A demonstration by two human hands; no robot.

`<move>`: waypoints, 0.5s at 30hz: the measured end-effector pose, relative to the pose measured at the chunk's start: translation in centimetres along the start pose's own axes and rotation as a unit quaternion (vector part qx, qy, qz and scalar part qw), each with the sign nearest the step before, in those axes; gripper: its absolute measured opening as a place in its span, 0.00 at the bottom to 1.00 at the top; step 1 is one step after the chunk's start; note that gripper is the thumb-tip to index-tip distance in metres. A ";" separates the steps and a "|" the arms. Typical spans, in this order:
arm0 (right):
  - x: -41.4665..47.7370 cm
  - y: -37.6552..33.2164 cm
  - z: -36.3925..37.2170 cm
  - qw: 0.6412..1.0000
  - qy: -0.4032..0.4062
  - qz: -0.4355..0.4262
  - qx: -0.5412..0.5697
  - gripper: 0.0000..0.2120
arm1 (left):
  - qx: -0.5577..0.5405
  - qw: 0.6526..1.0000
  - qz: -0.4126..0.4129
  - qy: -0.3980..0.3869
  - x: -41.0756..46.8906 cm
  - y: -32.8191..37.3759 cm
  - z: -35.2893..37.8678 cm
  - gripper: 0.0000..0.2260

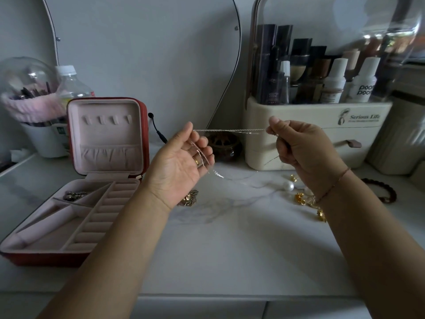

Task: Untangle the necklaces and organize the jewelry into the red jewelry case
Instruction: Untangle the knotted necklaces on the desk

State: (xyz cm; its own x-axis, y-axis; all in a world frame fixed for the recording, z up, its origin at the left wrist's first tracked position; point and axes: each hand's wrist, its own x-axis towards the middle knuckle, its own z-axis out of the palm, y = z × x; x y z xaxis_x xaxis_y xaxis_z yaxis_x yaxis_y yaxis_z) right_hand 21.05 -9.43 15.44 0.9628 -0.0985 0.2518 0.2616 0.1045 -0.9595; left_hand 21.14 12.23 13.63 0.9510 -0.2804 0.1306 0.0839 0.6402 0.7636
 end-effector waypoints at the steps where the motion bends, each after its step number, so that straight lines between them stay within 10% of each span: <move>1: 0.0 -0.1 -0.2 1.000 0.010 0.004 0.002 0.12 | -0.011 1.000 0.004 0.008 0.0 0.0 0.0 0.12; 8: 0.1 -0.3 -0.9 0.999 0.036 0.018 0.005 0.11 | -0.004 0.998 0.006 0.063 0.0 0.1 0.1 0.11; 15: 0.1 -0.2 -0.3 0.999 -0.040 -0.007 0.000 0.11 | 0.394 0.906 -0.021 0.153 -0.4 -1.4 0.1 0.14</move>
State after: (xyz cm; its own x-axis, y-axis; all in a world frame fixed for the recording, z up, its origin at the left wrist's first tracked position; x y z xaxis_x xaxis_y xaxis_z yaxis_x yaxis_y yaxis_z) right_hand 21.03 -9.71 15.63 0.9613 -0.0199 0.2747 0.2752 0.1028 -0.9559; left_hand 20.65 11.37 12.57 1.0000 -0.0035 0.0025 -0.0028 -0.1097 0.9940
